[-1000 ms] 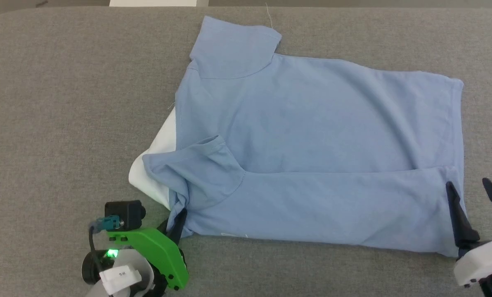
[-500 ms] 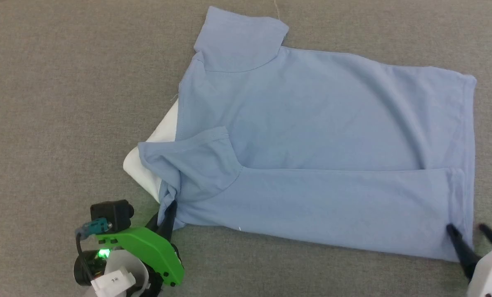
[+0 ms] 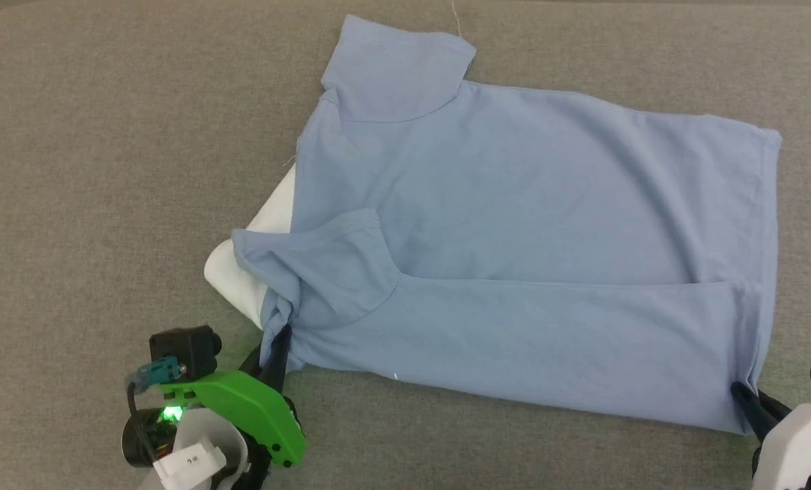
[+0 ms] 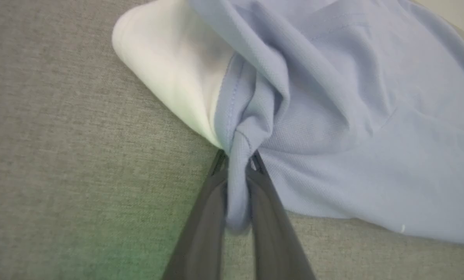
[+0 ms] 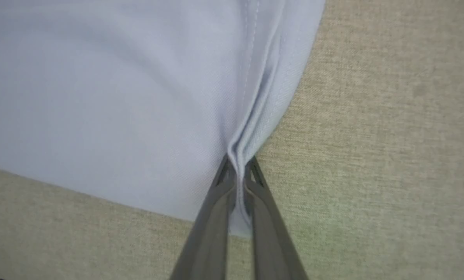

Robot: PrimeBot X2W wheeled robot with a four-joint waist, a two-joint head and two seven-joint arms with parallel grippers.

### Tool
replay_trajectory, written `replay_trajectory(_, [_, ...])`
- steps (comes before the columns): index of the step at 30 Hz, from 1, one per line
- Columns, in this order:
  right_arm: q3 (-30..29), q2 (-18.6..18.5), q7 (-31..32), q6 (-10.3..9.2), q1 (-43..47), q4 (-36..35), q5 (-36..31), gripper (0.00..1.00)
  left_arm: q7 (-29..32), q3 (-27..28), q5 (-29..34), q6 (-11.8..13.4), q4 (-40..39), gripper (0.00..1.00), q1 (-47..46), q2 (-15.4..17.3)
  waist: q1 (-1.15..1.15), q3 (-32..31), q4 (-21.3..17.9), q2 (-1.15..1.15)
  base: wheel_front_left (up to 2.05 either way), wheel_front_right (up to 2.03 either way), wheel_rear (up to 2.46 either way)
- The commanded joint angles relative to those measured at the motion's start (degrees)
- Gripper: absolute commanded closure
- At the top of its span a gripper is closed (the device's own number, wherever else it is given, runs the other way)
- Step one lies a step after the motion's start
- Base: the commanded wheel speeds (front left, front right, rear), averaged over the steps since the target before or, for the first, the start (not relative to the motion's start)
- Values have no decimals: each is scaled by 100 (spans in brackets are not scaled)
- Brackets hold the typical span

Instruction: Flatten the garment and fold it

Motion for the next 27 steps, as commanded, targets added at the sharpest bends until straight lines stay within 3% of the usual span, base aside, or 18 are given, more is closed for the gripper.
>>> replay_trajectory(1, [50,-46,-15,-9,-92,1,15,100,-34,24,8,36,-18,100,-90,6,0,-70,-35,0,0,0,0])
replay_trajectory(9, [-305,-286,110,-9,-261,-443,98,100,251,234,-89,317,-630,100,221,309,0,-357,-103,0,0,0,0])
replay_trajectory(17, [-815,70,532,-9,327,-750,81,100,714,186,-264,843,-1208,100,1116,433,0,-409,-25,0,0,0,0])
replay_trajectory(22, [-963,339,618,-9,721,-676,-66,100,740,42,-476,860,-1169,100,1506,237,0,-377,59,0,0,0,0])
replay_trajectory(27, [-878,458,512,-9,800,-472,-155,100,609,-56,-631,659,-783,100,1459,-25,0,-413,131,0,0,0,0])
